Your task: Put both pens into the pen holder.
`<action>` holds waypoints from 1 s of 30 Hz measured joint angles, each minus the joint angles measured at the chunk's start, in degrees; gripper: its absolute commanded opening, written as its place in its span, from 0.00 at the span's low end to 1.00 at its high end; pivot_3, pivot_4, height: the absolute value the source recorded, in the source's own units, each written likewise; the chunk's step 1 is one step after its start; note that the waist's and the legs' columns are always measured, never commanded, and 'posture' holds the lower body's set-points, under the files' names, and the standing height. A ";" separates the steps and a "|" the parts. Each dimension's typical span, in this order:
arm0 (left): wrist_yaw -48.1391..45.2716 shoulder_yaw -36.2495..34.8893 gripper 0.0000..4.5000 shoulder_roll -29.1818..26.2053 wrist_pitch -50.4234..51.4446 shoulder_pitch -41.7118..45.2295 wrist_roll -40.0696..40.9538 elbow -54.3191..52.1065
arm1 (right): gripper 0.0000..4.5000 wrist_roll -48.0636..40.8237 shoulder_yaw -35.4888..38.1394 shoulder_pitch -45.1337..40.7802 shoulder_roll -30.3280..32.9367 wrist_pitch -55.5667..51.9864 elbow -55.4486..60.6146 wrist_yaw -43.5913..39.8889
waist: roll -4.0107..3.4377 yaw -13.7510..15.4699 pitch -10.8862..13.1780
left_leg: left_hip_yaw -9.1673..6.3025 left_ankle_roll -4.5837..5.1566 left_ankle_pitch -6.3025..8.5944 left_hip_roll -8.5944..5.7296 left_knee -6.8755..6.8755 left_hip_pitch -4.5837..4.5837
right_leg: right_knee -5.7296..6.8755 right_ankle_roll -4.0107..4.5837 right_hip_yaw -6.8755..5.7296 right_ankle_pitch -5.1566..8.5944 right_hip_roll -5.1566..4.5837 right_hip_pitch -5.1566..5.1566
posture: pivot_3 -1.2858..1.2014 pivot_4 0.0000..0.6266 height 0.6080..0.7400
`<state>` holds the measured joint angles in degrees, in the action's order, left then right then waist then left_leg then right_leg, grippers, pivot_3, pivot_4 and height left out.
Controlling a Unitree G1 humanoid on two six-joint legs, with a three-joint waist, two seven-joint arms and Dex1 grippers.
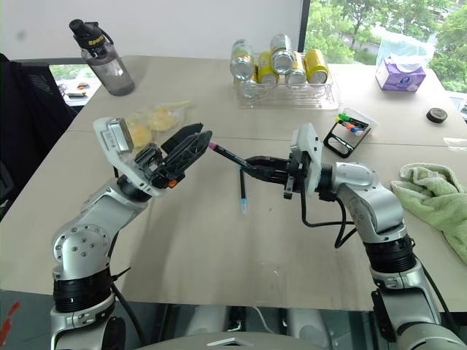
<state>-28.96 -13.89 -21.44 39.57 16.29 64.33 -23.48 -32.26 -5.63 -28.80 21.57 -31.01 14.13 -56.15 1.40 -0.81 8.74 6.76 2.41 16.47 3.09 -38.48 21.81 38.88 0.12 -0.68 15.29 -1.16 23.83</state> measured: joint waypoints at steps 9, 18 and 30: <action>-1.54 1.89 0.66 0.47 -0.03 -0.08 0.75 0.08 | 0.00 -1.83 -0.07 -0.45 -0.64 -1.68 1.70 2.65 | 0.00 0.03 0.00 | -0.03 0.00 0.00 -0.02 -0.01 0.01 | -0.01 0.00 -0.03 0.00 0.00 -0.02 | 0.52 0.24 0.99; -4.10 2.44 0.00 0.33 -0.13 1.01 1.10 0.53 | 0.23 -1.67 -0.71 -0.93 0.33 -1.93 1.46 2.69 | 0.00 0.04 0.00 | -0.04 0.00 0.00 -0.03 -0.01 0.01 | -0.02 0.00 -0.04 0.00 0.01 -0.02 | 0.52 0.24 0.99; -19.34 11.64 0.00 -11.87 -7.22 6.47 -19.43 8.84 | 0.83 5.12 -11.82 -11.82 11.24 -17.24 -1.97 1.71 | -0.01 -0.01 0.01 | -0.04 0.00 0.00 -0.04 0.01 0.03 | -0.07 0.03 -0.07 0.03 0.03 0.00 | 0.52 0.24 0.99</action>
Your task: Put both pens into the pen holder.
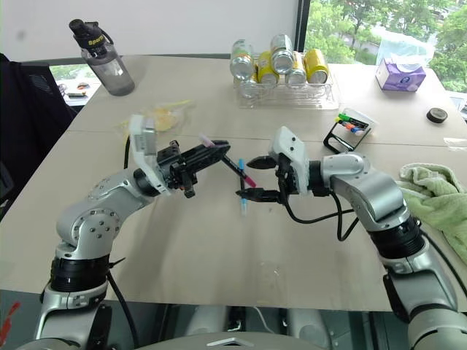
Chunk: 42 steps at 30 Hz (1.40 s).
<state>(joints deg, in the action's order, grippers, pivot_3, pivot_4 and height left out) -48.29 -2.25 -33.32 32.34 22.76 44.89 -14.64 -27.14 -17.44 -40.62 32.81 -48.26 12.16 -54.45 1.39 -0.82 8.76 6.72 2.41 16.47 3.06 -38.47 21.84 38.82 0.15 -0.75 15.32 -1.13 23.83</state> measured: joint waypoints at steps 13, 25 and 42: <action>-7.30 4.67 0.00 1.05 -4.22 4.15 -9.40 5.18 | 0.22 -0.96 -1.85 -9.76 -9.58 -19.36 -2.97 8.43 | 0.00 0.02 0.00 | -0.04 0.01 -0.01 0.03 -0.20 0.99 | 0.12 -0.03 -0.07 -0.02 -0.04 0.92 | 0.52 0.24 0.99; -5.72 3.94 0.51 3.28 -3.20 3.97 -10.17 5.11 | 0.02 -2.20 -0.07 -10.20 -12.07 -22.68 -3.40 12.34 | 0.00 -0.04 0.00 | -0.06 0.01 -0.01 0.03 -0.20 1.01 | 0.12 -0.03 -0.09 -0.02 -0.03 0.92 | 0.52 0.24 0.99; 1.65 -3.53 0.99 0.23 2.42 3.66 -6.00 -4.52 | 0.02 19.47 5.41 -4.03 6.47 35.01 -10.14 9.45 | 0.00 0.03 0.00 | -0.05 0.00 -0.02 0.04 -0.24 1.00 | 0.08 -0.05 -0.07 -0.02 -0.03 0.89 | 0.52 0.24 0.99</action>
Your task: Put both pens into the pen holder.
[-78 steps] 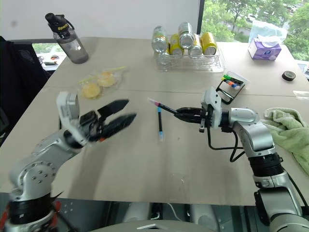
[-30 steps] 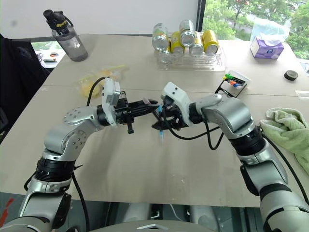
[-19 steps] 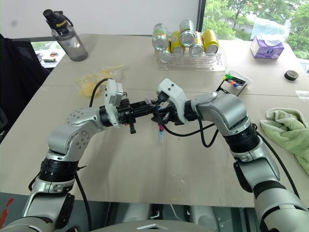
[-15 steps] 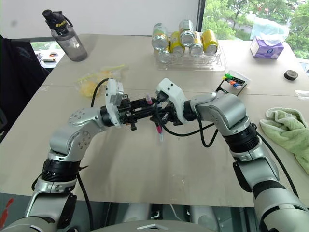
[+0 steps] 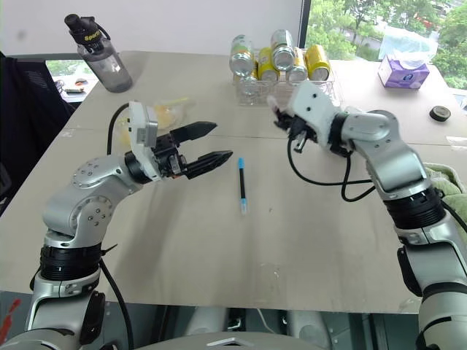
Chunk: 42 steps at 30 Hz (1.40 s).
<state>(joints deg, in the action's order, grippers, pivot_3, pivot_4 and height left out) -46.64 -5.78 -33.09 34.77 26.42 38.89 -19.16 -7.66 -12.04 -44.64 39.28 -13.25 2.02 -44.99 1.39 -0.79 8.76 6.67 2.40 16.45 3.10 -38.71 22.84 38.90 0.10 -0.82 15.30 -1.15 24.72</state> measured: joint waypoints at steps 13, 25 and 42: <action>4.39 1.94 0.99 -3.48 3.61 0.74 -2.14 -4.60 | 0.02 11.90 7.79 7.10 5.76 30.72 -15.84 6.90 | -0.03 -0.10 0.02 | 0.05 -0.19 -0.12 0.10 -0.25 -0.07 | 0.11 0.01 0.10 0.00 0.10 -0.06 | 0.52 0.24 0.99; 3.57 4.00 0.99 -5.62 3.71 0.77 -3.50 -6.55 | 0.02 10.42 10.95 9.51 6.64 31.19 -17.65 6.63 | -0.04 0.00 0.02 | 0.06 -0.19 -0.12 0.10 -0.36 -0.08 | 0.16 0.00 0.11 0.00 0.10 -0.11 | 0.52 0.24 0.99; 2.11 3.99 0.99 -4.63 3.12 0.39 -3.32 -5.89 | 0.02 8.68 12.76 9.64 3.35 29.99 -25.43 6.86 | -0.05 -0.03 0.02 | 0.06 -0.19 -0.12 0.09 -0.46 -0.09 | 0.21 0.00 0.12 0.00 0.12 -0.15 | 0.52 0.24 0.99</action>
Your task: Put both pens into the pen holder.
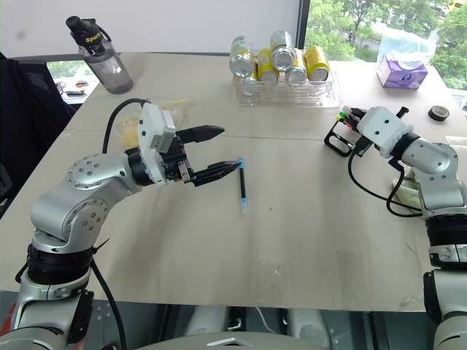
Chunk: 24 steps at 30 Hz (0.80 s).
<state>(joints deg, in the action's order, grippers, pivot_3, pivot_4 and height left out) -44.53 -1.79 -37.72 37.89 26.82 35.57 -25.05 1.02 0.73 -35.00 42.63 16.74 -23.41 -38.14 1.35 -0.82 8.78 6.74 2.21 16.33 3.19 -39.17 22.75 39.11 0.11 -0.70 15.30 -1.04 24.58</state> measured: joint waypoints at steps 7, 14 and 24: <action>-0.32 0.03 1.00 -0.20 -0.36 -0.08 -0.58 -0.01 | 0.31 2.70 -0.34 -2.70 -0.14 4.10 -6.29 0.60 | -0.01 0.02 0.01 | 0.00 0.00 0.00 0.00 -0.01 0.00 | 0.01 0.00 0.00 0.00 0.00 0.00 | 0.52 0.24 0.99; -0.91 0.05 1.00 0.03 -0.69 0.05 -0.52 0.03 | 0.99 4.32 -0.35 -5.83 -0.22 7.12 -11.72 1.68 | -0.01 0.01 0.01 | 0.01 0.00 0.00 0.00 -0.01 -0.01 | 0.02 0.00 0.01 0.00 -0.01 0.00 | 0.52 0.24 0.99; -1.47 0.07 1.00 0.57 -0.74 0.61 -0.55 0.98 | 0.99 2.99 -0.13 -6.54 -0.58 6.81 -11.99 1.89 | -0.02 -0.02 0.01 | 0.01 -0.01 0.00 0.01 -0.04 -0.02 | 0.09 0.00 0.02 0.00 -0.01 0.00 | 0.52 0.24 0.99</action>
<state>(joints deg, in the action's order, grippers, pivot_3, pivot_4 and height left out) -46.00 -1.71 -37.14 37.15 27.43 35.02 -24.07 4.01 0.59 -41.54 42.05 23.55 -35.40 -36.25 1.33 -0.84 8.79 6.75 2.21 16.33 3.20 -39.21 22.73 39.20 0.11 -0.68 15.30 -1.04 24.58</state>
